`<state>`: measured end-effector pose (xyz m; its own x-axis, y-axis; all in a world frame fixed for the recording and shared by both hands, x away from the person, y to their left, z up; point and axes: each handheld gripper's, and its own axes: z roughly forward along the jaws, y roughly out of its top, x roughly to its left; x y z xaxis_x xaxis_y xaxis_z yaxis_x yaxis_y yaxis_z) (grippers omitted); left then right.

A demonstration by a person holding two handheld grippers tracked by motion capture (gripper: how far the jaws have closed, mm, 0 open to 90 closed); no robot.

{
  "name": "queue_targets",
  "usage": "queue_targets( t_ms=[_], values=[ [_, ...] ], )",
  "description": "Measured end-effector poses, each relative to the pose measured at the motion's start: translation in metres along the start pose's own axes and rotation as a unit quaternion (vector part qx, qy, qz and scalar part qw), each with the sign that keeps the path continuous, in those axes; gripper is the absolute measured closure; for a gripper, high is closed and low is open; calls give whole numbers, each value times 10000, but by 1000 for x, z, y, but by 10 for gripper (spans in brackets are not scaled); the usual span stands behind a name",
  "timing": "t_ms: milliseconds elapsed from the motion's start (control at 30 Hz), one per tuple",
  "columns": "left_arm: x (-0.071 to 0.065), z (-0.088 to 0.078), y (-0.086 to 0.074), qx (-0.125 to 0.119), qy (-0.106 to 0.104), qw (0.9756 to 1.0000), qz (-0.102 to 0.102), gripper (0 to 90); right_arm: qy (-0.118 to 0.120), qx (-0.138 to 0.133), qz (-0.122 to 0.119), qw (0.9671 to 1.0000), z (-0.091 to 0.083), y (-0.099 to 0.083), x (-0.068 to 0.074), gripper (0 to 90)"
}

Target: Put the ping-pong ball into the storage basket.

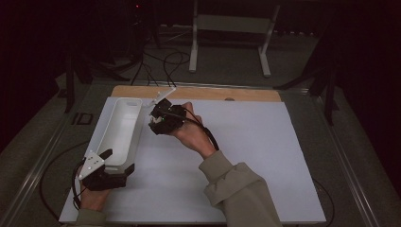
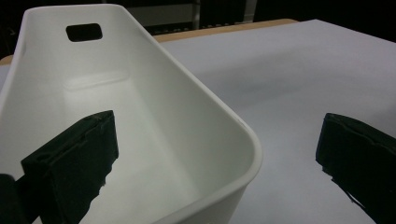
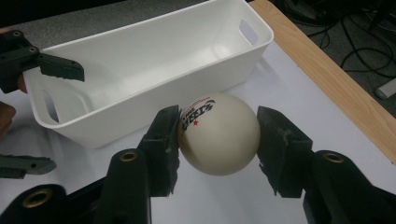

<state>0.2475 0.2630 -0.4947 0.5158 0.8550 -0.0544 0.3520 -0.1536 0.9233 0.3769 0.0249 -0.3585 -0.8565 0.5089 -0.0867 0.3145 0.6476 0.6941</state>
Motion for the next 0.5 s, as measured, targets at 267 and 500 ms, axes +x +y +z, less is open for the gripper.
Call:
queue_targets(
  t_ms=[267, 500],
  values=[
    [0, 0, 0, -9, -16, 10000, -9, 0, 21, -13, 24, 10000, 5, 5, 1, 507],
    [0, 0, 0, -13, -25, 10000, -18, 0, 49, -25, 25, 10000, 10, 9, 5, 507]
  ],
)
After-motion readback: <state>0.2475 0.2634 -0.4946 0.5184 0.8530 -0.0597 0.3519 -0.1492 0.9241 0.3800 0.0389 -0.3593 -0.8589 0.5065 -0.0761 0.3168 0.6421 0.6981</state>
